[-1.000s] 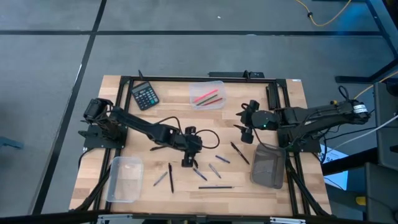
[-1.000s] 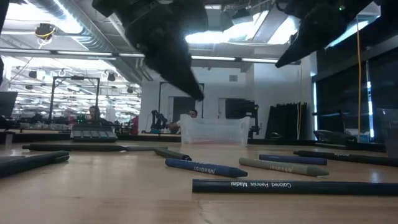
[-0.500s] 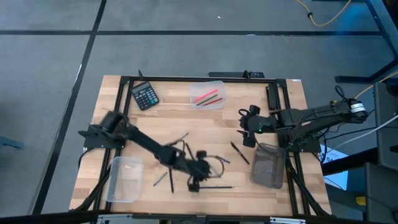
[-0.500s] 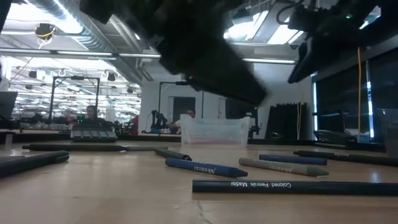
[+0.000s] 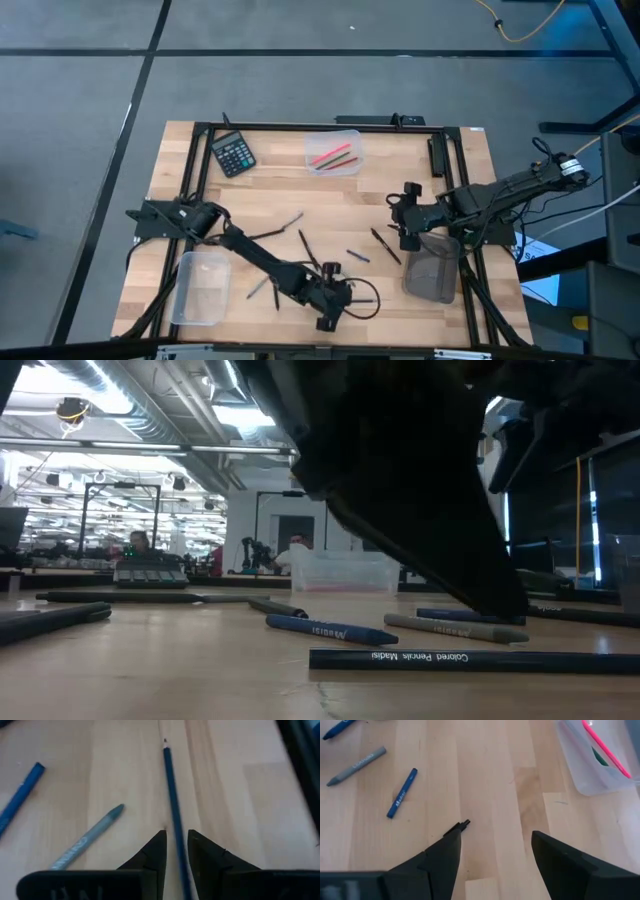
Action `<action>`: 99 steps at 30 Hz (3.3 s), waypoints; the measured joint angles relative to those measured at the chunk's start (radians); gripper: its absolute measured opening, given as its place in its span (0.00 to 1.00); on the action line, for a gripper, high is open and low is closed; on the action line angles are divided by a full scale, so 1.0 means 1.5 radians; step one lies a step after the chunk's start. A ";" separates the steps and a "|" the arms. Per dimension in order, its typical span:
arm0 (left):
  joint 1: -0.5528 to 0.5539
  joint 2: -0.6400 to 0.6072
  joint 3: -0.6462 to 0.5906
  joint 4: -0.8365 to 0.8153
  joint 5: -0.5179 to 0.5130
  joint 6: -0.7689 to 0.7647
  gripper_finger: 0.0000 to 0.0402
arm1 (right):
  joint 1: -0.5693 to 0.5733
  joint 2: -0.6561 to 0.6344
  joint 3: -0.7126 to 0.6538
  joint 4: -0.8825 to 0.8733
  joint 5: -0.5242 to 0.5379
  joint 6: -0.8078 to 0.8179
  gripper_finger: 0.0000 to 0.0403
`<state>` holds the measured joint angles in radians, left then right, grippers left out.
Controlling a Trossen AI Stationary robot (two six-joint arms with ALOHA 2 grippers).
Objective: Sort crayons/erasers/pens/pencils in bins
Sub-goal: Put the black pencil into the top transparent bin, then put the black pen into the bottom transparent bin
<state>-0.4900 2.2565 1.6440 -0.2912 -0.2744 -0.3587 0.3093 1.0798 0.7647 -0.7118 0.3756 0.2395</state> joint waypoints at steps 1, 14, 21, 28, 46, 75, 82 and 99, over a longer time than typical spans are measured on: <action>0.000 0.003 0.001 0.002 0.001 -0.009 0.17 | 0.004 0.000 0.000 -0.002 0.000 0.002 0.61; -0.009 0.017 0.002 -0.051 0.013 -0.074 0.16 | 0.032 0.000 0.000 -0.024 0.025 0.012 0.61; -0.006 0.015 0.003 -0.091 0.014 -0.092 0.02 | 0.032 0.000 0.000 -0.024 0.024 0.013 0.61; -0.003 0.012 0.002 -0.093 0.016 -0.088 0.01 | 0.032 0.000 0.000 -0.051 0.028 0.029 0.61; 0.111 -0.043 0.162 -0.462 -0.146 0.035 0.00 | 0.033 -0.002 0.000 -0.063 0.077 0.067 0.61; 0.593 -0.107 0.106 -0.308 0.025 0.408 0.01 | -0.141 -0.086 0.001 -0.052 0.179 -0.055 0.61; 0.599 -0.107 0.055 -0.294 0.023 0.367 0.06 | -0.167 -0.085 0.001 -0.044 0.156 -0.003 0.61; 0.559 -0.140 0.021 -0.252 -0.024 0.295 0.24 | -0.159 -0.079 0.000 -0.029 0.044 0.050 0.61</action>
<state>0.3483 2.0459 1.6756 -0.6688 -0.3103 0.0841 0.0704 0.9619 0.7650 -0.7555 0.4415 0.3141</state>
